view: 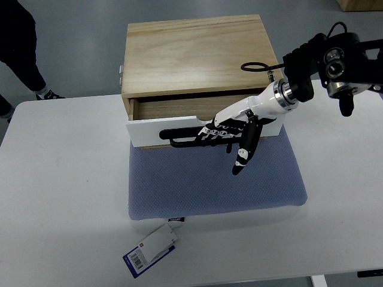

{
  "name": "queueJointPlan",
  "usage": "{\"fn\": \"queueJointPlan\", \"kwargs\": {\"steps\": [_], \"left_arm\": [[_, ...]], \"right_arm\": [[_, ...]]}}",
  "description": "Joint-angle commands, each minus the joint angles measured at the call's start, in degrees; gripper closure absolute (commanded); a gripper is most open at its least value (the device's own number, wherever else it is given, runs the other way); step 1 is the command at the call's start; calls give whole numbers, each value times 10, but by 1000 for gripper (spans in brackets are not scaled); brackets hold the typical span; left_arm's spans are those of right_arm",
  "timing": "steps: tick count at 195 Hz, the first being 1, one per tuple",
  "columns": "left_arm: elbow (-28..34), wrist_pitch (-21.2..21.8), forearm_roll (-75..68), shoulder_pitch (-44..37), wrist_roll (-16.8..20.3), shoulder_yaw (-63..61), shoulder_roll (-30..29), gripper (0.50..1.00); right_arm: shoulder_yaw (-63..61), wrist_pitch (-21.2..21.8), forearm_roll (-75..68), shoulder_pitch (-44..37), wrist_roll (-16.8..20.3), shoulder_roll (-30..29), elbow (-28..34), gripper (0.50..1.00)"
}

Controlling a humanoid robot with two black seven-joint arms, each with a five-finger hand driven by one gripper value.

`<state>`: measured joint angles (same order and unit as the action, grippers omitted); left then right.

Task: Open wood drawer with right hand
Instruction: 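Pull the upper drawer toward the robot with the right hand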

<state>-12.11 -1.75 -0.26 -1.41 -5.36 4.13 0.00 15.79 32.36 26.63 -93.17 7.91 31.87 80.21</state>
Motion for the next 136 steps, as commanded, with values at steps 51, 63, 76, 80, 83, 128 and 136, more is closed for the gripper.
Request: {"fn": "queueJointPlan", "kwargs": {"steps": [51, 63, 76, 80, 83, 128, 136], "left_arm": [[1, 0, 0, 0, 0, 0, 0, 500], [1, 0, 0, 0, 0, 0, 0, 500], [1, 0, 0, 0, 0, 0, 0, 500], [1, 0, 0, 0, 0, 0, 0, 500], [1, 0, 0, 0, 0, 0, 0, 500], [0, 0, 0, 0, 0, 0, 0, 500], [0, 0, 0, 0, 0, 0, 0, 500]], "right_arm": [[0, 25, 0, -8, 0, 12, 17, 556], [0, 26, -1, -8, 0, 17, 22, 556], [0, 26, -1, -10, 0, 21, 28, 556], [0, 26, -1, -13, -1, 23, 30, 556], [0, 26, -1, -13, -1, 23, 30, 556], [-1, 26, -1, -18, -1, 29, 41, 556], [-1, 26, -1, -18, -1, 29, 41, 556]]}}
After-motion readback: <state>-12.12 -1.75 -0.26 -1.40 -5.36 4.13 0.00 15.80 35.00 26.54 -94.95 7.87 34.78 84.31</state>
